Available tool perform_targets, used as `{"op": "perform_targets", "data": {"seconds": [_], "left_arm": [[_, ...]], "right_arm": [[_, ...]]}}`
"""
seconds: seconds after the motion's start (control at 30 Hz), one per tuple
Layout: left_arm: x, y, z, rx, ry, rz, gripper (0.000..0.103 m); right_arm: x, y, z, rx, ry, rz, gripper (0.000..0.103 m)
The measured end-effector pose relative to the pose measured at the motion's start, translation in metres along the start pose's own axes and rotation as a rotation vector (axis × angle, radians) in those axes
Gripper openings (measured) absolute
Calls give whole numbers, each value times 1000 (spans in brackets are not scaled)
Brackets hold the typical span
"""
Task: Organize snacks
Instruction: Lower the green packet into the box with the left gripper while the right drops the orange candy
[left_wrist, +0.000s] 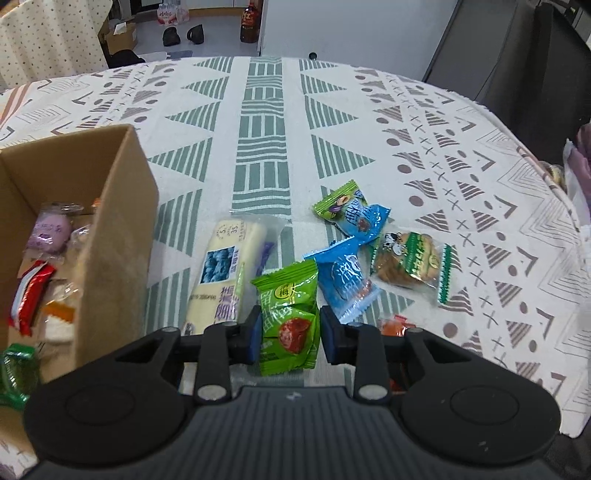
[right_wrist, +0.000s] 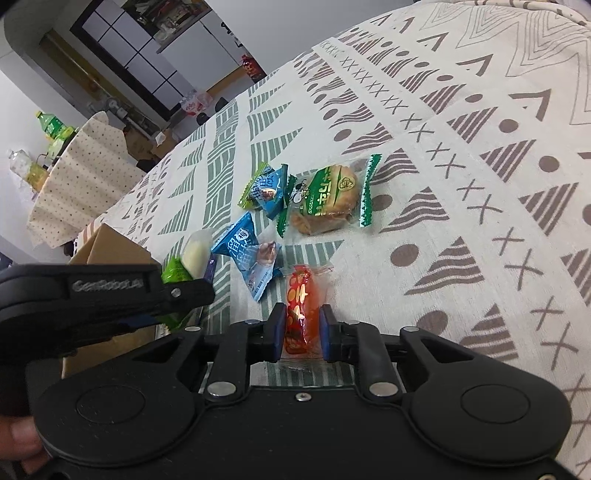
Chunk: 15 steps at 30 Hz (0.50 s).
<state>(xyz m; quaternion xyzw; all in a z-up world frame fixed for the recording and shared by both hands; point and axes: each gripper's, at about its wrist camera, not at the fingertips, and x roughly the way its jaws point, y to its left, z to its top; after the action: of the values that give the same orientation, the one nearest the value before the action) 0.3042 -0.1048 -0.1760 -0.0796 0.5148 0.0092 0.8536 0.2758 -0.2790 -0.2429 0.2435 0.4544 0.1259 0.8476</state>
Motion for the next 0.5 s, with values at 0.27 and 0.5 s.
{"op": "perform_targets", "data": {"seconds": [0.27, 0.5], "left_arm": [[-37, 10, -8, -19, -41, -21, 31], [-65, 23, -15, -44, -77, -34, 31]], "right_arm": [[-26, 5, -1, 3, -61, 9, 19], [-45, 10, -3, 10, -94, 30, 19]]}}
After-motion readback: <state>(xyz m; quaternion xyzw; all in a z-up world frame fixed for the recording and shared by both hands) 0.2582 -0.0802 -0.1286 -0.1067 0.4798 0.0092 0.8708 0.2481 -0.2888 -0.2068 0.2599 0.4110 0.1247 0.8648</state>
